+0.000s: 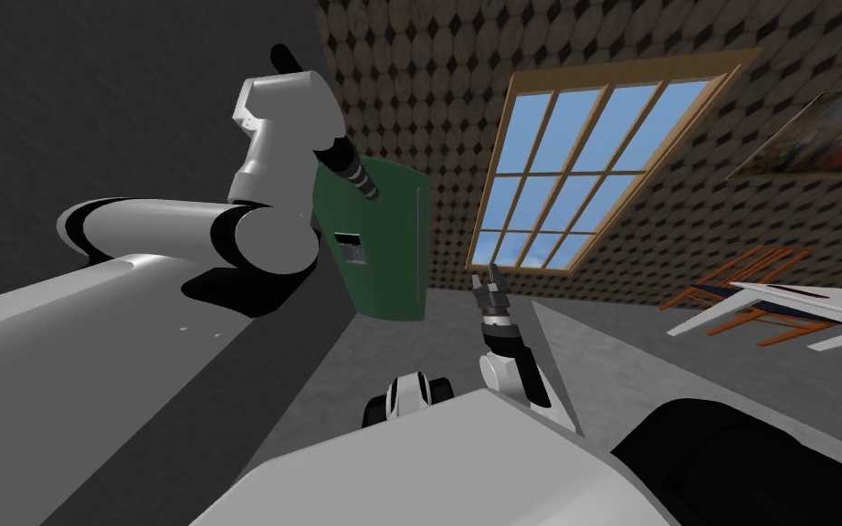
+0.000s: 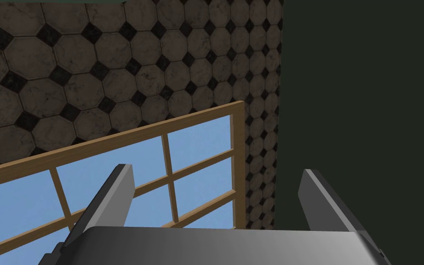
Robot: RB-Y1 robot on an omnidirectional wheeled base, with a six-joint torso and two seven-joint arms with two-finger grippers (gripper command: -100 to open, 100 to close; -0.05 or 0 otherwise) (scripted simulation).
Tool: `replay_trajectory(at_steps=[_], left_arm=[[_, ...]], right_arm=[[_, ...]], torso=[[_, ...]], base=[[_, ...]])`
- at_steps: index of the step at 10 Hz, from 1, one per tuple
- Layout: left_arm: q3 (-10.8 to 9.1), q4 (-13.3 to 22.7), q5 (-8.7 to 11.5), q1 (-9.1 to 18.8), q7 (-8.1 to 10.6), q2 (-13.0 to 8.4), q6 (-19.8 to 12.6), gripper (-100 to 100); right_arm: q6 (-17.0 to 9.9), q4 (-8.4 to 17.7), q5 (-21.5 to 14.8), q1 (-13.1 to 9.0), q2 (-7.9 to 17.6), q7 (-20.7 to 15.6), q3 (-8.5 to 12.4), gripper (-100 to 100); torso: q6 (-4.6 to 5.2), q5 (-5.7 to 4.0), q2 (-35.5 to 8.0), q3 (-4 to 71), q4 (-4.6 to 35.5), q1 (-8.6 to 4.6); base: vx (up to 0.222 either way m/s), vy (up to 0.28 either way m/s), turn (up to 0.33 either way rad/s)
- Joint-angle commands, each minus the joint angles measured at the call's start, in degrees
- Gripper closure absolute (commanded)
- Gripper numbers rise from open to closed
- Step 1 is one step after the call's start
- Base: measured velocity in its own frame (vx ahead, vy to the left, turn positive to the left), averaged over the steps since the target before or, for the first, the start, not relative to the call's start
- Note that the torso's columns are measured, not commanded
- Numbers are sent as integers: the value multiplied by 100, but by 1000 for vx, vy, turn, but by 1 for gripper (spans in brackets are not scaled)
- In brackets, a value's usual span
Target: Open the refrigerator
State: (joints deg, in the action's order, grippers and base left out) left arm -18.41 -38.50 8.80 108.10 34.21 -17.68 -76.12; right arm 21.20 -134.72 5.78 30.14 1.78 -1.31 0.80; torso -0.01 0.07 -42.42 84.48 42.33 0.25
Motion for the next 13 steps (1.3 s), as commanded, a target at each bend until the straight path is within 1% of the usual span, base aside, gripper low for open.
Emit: replay_trajectory(at_steps=[1, 2, 3, 4, 8, 11, 13], left_arm=[[-25, 117, 54, 60, -67, 3, 37, 100], [6, 143, -30, 106, -4, -53, 24, -100], [16, 145, -55, 116, 16, -67, 16, -100], [37, 150, -109, 137, 60, -98, -3, -100], [120, 172, -314, 207, 225, -213, -65, -100], [184, 190, -472, 255, 349, -300, -108, -100], [228, 201, -582, 294, 438, -362, -143, -100]], right_arm=[[0, 1, 0, 1, -1, 0, -1, 0], [0, 0, 0, 2, -2, 0, -2, 0], [1, -1, 0, 4, -4, 0, -3, 0], [1, -2, 0, 5, -5, 0, -4, 0], [1, -2, 0, 4, -5, 0, -4, 0], [1, -2, 0, 4, -5, 0, -4, 0], [1, -2, 0, 4, -4, 0, -4, 0]], torso=[[-2, -6, 13, 6, -2, -31], [2, -24, 45, 27, -13, -80], [4, -39, 81, 50, -26, -120], [7, -38, 81, 53, -29, -110], [-1, 2, -4, -3, 2, 3], [2, -10, 16, 10, -6, -32], [0, -5, 16, 11, -6, -16]], base=[[-64, 84, -3], [76, -91, 24], [136, -180, 30], [147, -229, 20], [147, -236, 22], [140, -220, 24], [154, -196, 20]])
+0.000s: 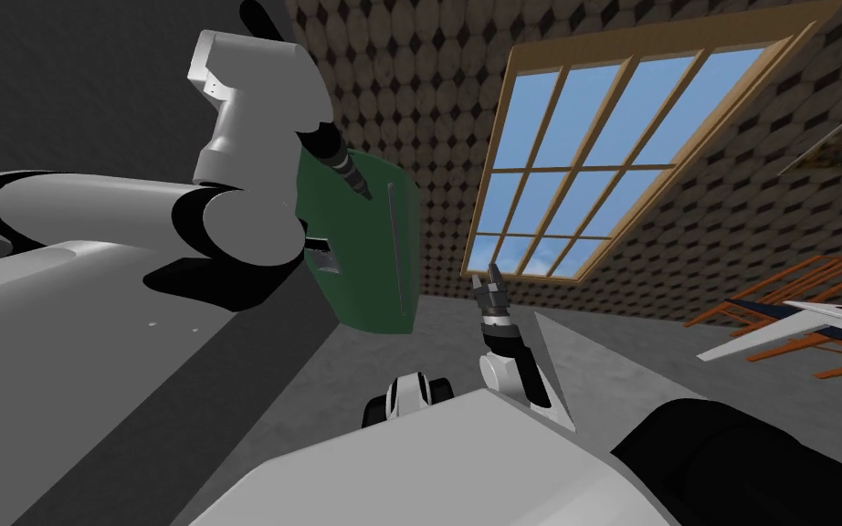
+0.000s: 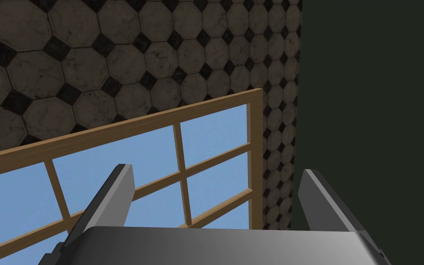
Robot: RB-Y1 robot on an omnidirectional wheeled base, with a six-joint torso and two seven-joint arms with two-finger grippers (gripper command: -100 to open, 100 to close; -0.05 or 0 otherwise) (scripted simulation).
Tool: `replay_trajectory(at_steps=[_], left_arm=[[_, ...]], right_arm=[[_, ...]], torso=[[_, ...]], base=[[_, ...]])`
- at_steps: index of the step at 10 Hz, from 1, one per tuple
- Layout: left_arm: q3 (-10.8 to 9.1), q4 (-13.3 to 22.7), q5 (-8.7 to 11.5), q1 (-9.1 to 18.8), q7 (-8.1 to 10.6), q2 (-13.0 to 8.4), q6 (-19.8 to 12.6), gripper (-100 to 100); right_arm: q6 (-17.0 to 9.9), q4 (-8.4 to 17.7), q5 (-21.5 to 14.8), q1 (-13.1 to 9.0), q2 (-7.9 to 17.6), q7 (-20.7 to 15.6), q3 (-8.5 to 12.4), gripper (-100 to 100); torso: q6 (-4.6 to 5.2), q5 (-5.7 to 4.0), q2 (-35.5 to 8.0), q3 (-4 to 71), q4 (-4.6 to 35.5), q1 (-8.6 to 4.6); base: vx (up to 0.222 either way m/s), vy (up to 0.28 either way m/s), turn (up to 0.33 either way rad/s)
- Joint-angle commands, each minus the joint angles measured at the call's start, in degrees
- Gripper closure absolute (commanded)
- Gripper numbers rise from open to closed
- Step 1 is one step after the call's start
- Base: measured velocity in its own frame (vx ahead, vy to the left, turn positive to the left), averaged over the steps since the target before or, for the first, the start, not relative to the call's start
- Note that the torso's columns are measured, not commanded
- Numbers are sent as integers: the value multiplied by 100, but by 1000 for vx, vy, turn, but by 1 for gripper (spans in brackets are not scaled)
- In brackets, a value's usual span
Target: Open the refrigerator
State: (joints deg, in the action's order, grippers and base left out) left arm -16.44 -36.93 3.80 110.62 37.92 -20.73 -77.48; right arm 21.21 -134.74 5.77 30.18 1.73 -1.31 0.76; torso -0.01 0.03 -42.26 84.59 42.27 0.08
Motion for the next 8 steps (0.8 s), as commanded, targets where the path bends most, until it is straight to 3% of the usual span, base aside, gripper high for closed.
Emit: replay_trajectory(at_steps=[1, 6, 7, 8], left_arm=[[53, 50, -134, 58, 108, -85, -22, -100], [164, 86, -404, 127, 316, -232, -88, -100], [154, 9, -377, 83, 299, -199, -107, -100], [279, -62, -103, -34, 189, -434, -131, -100]], right_arm=[[0, 0, 0, 0, 0, 0, 0, 0], [0, 0, 0, 0, 0, 0, 0, 0], [0, 0, 0, 0, 0, 0, 0, 0], [0, 0, 0, -1, 1, 0, 1, 0]], torso=[[0, -2, 9, 5, -3, -8], [-1, 3, -5, -4, 2, 9], [-1, 3, -5, -3, 1, 7], [0, 9, -21, -13, 6, 31]], base=[[165, -222, 29], [129, -230, 23], [52, -91, 11], [27, -90, -19]])
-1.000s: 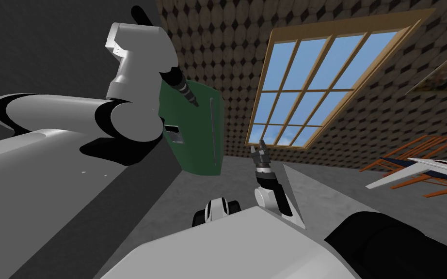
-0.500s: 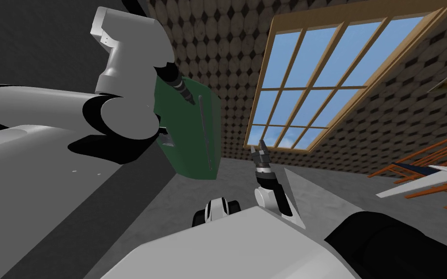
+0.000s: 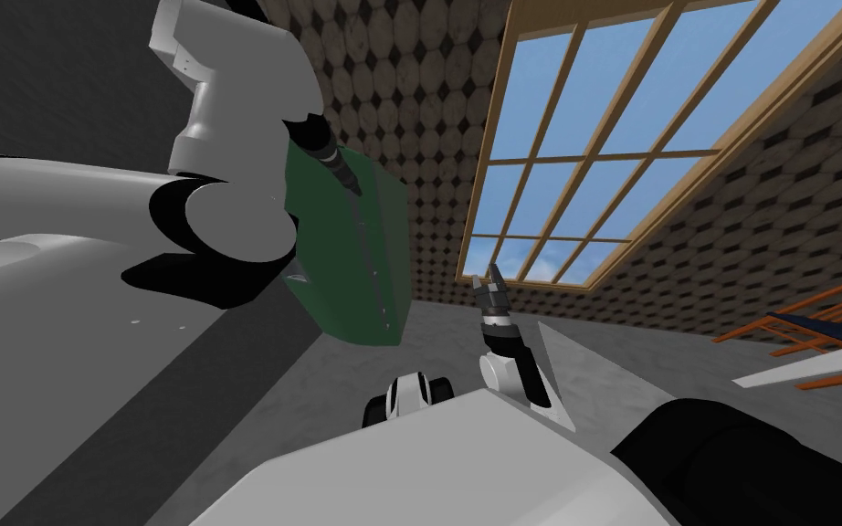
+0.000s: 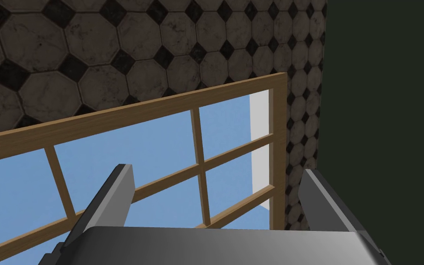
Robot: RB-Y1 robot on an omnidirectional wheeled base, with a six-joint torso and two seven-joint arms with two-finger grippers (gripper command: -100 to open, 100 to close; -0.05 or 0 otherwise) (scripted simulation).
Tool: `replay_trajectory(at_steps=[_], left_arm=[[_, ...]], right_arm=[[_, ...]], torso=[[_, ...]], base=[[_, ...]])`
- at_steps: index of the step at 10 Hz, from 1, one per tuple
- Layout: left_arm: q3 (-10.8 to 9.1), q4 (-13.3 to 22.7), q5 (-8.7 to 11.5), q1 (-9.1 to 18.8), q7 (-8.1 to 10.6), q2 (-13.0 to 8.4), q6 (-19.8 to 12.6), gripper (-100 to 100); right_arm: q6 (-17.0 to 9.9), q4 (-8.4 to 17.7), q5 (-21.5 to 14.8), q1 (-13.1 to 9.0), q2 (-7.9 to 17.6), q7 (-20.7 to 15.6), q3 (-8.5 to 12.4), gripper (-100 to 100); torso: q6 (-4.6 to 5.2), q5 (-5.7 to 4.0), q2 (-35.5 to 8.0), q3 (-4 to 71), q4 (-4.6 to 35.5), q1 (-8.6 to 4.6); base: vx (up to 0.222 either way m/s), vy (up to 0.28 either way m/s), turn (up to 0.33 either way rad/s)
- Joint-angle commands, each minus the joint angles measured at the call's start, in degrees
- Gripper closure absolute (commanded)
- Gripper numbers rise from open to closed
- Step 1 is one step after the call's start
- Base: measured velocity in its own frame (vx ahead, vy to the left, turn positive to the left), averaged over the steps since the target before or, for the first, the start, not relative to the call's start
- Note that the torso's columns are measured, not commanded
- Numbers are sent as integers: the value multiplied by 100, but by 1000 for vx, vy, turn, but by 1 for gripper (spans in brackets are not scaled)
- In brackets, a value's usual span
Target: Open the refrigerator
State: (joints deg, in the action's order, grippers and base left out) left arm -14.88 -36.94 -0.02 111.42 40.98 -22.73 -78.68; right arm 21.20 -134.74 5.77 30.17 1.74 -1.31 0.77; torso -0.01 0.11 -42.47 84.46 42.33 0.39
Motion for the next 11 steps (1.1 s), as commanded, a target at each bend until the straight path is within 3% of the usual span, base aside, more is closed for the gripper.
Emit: replay_trajectory(at_steps=[1, 2, 9, 10, 11], left_arm=[[185, -92, 418, -171, -175, -351, -18, -100], [185, -92, 418, -171, -175, -351, -18, -100], [618, -306, 1393, -571, -583, -1171, -59, -100], [585, -229, 1295, -501, -536, -1095, -45, -100], [494, -245, 1114, -457, -467, -937, -47, 100]], right_arm=[[0, 1, 0, 0, 0, 0, 0, 0], [0, 1, 0, 0, 0, 0, 0, 0], [0, 0, 0, 0, 0, 0, 0, 0], [0, 0, 0, 0, 0, 0, 0, 0], [0, 0, 0, 0, 1, 0, 1, 0]], torso=[[-3, 1, -4, -4, 3, -11], [1, -11, 6, 2, 0, -40], [4, -14, 25, 16, -5, -42], [6, -14, 30, 22, -7, -40], [13, -16, 28, 20, -9, -35]], base=[[36, -134, 2], [25, -84, 7], [24, -88, -5], [6, -42, 22], [-21, 61, 9]])
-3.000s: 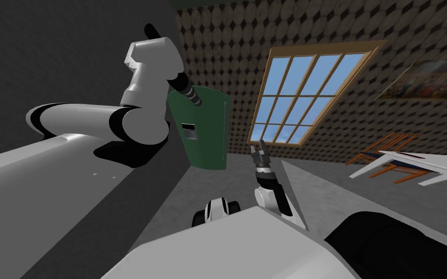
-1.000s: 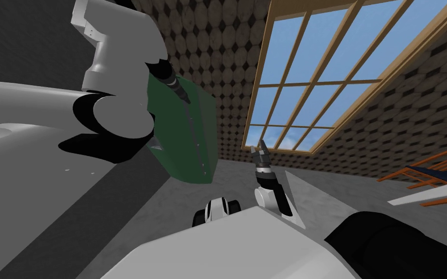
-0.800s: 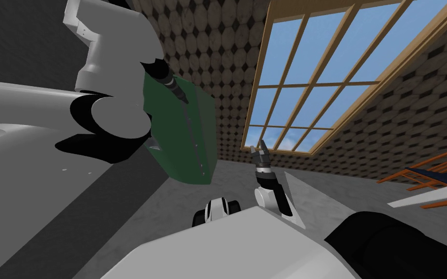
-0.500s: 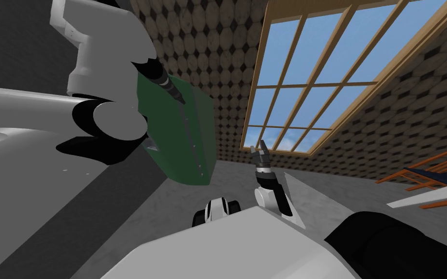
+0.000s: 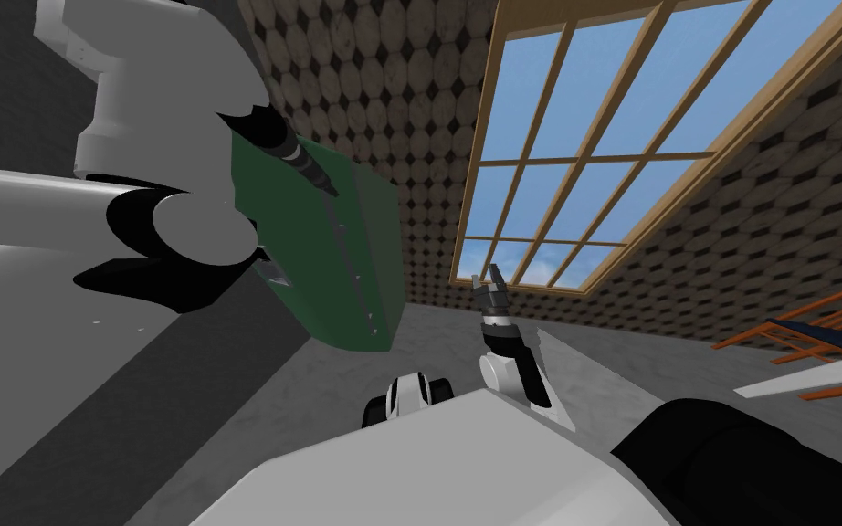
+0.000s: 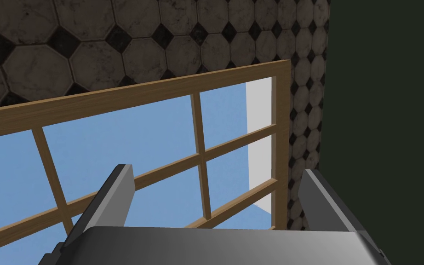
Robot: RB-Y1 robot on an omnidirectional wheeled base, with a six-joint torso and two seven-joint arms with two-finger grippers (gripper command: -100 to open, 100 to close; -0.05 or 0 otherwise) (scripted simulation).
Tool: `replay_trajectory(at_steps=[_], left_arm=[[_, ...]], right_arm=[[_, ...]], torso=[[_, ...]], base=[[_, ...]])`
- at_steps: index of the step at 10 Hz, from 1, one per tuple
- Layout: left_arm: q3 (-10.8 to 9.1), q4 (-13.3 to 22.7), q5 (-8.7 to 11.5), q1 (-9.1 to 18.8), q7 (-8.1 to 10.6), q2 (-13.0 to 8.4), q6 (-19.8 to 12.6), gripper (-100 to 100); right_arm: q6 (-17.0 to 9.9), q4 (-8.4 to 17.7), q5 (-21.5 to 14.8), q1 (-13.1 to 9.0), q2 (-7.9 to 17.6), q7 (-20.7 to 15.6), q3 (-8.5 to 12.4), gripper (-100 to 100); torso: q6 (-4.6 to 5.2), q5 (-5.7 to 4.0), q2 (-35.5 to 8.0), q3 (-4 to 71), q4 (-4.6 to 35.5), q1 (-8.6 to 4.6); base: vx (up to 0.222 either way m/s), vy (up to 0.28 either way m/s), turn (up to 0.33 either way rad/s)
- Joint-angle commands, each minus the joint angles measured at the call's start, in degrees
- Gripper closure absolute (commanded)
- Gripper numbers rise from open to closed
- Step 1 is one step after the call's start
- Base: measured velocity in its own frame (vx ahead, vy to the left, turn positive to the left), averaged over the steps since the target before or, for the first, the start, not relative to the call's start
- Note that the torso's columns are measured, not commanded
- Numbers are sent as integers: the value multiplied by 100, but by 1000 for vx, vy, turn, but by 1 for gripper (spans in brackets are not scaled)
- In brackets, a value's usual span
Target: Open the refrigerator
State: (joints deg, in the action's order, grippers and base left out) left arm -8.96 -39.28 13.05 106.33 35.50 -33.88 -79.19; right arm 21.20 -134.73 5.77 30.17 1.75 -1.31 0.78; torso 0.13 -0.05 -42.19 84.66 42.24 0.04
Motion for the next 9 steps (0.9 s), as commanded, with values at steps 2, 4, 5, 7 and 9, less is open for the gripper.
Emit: replay_trajectory(at_steps=[2, 4, 5, 7, 9], left_arm=[[-221, 50, -472, 166, 198, 413, 16, 100], [-345, 111, -750, 280, 315, 647, 28, 100], [-406, 142, -889, 338, 373, 764, 34, 100], [-530, 203, -1168, 452, 490, 998, 45, 100], [-551, 165, -1222, 465, 517, 1040, 53, 100]], right_arm=[[0, 0, 0, -1, 2, 0, 1, 0], [0, 0, 0, 0, 1, 0, 1, 0], [0, 0, 0, 0, 1, 0, 1, 0], [0, 0, 0, 0, 1, 0, 1, 0], [0, 0, 0, -1, 1, 0, 1, 0]], torso=[[0, 8, -9, -9, -7, 14], [-15, 8, 4, 0, -6, -1], [-15, 5, 9, 5, -5, -7], [-8, 3, 4, 0, -7, -6], [-7, 3, -7, -9, -8, -12]], base=[[-38, 134, -13], [-29, 98, 5], [-20, 78, 15], [-20, 105, 9], [-29, 69, -5]])
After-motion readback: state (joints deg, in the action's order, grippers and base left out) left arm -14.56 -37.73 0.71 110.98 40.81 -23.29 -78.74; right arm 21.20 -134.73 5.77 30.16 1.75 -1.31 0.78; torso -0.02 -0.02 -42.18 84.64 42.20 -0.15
